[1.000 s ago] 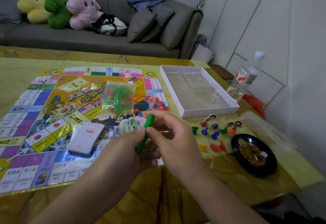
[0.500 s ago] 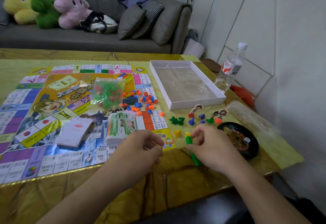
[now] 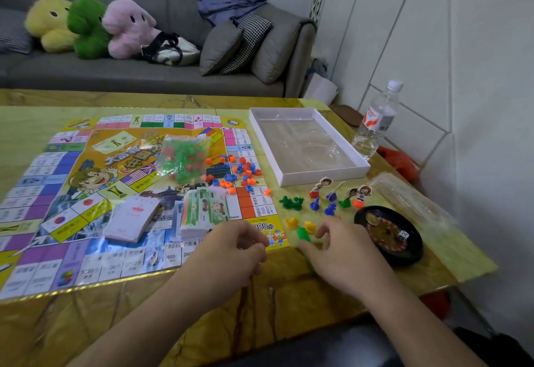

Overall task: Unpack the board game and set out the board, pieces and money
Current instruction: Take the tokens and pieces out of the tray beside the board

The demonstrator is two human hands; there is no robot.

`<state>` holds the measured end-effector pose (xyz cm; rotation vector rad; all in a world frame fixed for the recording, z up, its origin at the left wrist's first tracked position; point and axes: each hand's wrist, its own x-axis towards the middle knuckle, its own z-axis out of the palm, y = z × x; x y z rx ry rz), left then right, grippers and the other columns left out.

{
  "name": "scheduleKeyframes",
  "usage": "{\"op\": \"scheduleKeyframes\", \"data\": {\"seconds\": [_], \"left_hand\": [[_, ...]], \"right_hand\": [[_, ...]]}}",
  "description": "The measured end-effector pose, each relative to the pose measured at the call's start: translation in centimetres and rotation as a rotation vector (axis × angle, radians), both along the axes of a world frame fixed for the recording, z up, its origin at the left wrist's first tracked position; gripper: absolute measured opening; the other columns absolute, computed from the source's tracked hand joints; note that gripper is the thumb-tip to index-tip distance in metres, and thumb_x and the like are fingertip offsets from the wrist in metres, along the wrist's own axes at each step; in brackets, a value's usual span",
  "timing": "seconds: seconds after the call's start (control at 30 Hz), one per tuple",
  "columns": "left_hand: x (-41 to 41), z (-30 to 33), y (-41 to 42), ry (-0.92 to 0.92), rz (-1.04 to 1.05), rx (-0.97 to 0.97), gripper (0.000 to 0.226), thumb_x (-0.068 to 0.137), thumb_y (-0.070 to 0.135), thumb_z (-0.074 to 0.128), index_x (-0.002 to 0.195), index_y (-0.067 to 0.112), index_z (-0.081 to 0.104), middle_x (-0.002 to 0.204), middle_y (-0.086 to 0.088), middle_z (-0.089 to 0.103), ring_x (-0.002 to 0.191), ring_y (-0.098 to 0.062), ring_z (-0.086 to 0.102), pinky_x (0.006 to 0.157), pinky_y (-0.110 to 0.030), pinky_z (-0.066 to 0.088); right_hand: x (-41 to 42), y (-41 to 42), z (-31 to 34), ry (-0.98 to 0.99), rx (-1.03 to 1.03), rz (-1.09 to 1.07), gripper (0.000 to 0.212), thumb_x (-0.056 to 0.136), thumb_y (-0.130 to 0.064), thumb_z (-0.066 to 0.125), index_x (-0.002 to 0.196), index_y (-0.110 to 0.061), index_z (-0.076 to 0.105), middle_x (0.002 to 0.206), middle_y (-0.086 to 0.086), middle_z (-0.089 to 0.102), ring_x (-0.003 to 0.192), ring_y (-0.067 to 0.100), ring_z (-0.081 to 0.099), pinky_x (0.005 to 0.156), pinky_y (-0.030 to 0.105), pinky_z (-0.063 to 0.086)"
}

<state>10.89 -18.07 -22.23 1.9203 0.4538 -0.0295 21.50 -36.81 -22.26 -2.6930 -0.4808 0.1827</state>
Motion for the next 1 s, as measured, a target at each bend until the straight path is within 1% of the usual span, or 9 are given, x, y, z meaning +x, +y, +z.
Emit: {"op": "scheduleKeyframes", "data": {"seconds": [0.1, 0.2, 0.33, 0.5, 0.63, 0.73, 0.8, 0.9, 1.0], "left_hand": [[0.1, 0.0, -0.2, 0.007, -0.002, 0.012, 0.015, 0.098, 0.017, 0.063, 0.095, 0.030, 0.071, 0.084, 0.004, 0.075, 0.078, -0.011, 0.074, 0.066, -0.031, 0.063], [0.0, 0.1, -0.1, 0.020, -0.003, 0.011, 0.016, 0.098, 0.020, 0.063, 0.094, 0.033, 0.071, 0.084, 0.007, 0.075, 0.079, -0.009, 0.074, 0.072, -0.035, 0.065], [-0.1, 0.3, 1.0, 0.007, 0.010, -0.003, 0.016, 0.099, 0.018, 0.062, 0.093, 0.030, 0.070, 0.087, 0.005, 0.074, 0.078, -0.008, 0.074, 0.072, -0.035, 0.064], [0.3, 0.8, 3.1, -0.042, 0.084, -0.004, 0.015, 0.100, 0.014, 0.060, 0.095, 0.024, 0.070, 0.086, 0.003, 0.074, 0.070, -0.006, 0.073, 0.064, -0.029, 0.062], [1.2, 1.5, 5.4, -0.093, 0.197, -0.061, 0.015, 0.101, 0.009, 0.057, 0.097, 0.019, 0.068, 0.083, -0.003, 0.074, 0.069, -0.017, 0.073, 0.061, -0.033, 0.062], [1.6, 1.9, 7.1, -0.134, 0.285, -0.140, 0.015, 0.101, 0.006, 0.057, 0.096, 0.016, 0.068, 0.085, -0.008, 0.073, 0.069, -0.021, 0.071, 0.060, -0.035, 0.060], [1.7, 1.9, 8.2, -0.153, 0.326, -0.173, 0.017, 0.101, 0.004, 0.057, 0.095, 0.014, 0.069, 0.083, -0.008, 0.073, 0.067, -0.020, 0.070, 0.059, -0.034, 0.057], [1.7, 1.4, 9.2, -0.161, 0.343, -0.187, 0.019, 0.100, 0.004, 0.059, 0.092, 0.016, 0.071, 0.076, -0.007, 0.074, 0.065, -0.024, 0.070, 0.060, -0.040, 0.059], [1.8, 1.2, 9.8, -0.163, 0.339, -0.200, 0.020, 0.100, 0.003, 0.058, 0.091, 0.016, 0.071, 0.075, -0.007, 0.074, 0.065, -0.024, 0.070, 0.060, -0.038, 0.058]], "right_hand": [[-0.4, 1.3, -0.7, -0.115, -0.180, 0.040, 0.030, 0.097, -0.056, 0.059, 0.100, -0.026, 0.054, 0.082, -0.011, 0.054, 0.076, 0.014, 0.057, 0.061, 0.032, 0.047], [-0.8, 1.8, -1.0, -0.157, -0.240, 0.080, 0.028, 0.104, -0.051, 0.050, 0.112, -0.025, 0.055, 0.084, -0.012, 0.050, 0.075, 0.015, 0.052, 0.058, 0.031, 0.040], [-0.8, 1.6, 0.1, -0.156, -0.209, 0.035, 0.034, 0.105, -0.056, 0.044, 0.091, -0.026, 0.049, 0.077, -0.010, 0.054, 0.069, 0.011, 0.055, 0.057, 0.032, 0.043], [0.2, 4.1, 2.2, -0.187, -0.097, 0.075, 0.020, 0.103, -0.026, 0.054, 0.083, -0.028, 0.050, 0.076, -0.007, 0.061, 0.069, 0.010, 0.058, 0.058, 0.034, 0.050], [3.3, 9.7, 2.5, -0.127, -0.028, 0.159, 0.011, 0.103, -0.020, 0.060, 0.096, -0.027, 0.056, 0.097, -0.008, 0.069, 0.084, 0.008, 0.067, 0.061, 0.029, 0.059], [6.0, 13.6, 2.5, -0.077, -0.047, 0.232, 0.022, 0.098, -0.007, 0.066, 0.097, -0.029, 0.061, 0.105, -0.004, 0.067, 0.095, 0.015, 0.067, 0.072, 0.038, 0.065], [7.3, 15.6, 1.9, -0.074, -0.124, 0.281, 0.021, 0.093, -0.012, 0.069, 0.095, -0.032, 0.066, 0.104, -0.005, 0.069, 0.093, 0.015, 0.067, 0.076, 0.041, 0.065], [7.9, 17.1, 0.6, -0.120, -0.227, 0.285, 0.009, 0.092, -0.028, 0.074, 0.092, -0.030, 0.066, 0.099, -0.005, 0.068, 0.086, 0.015, 0.065, 0.071, 0.037, 0.062], [8.1, 17.6, -0.8, -0.210, -0.234, 0.273, 0.015, 0.096, -0.023, 0.072, 0.092, -0.031, 0.060, 0.100, -0.004, 0.065, 0.087, 0.016, 0.062, 0.073, 0.038, 0.062]]}}
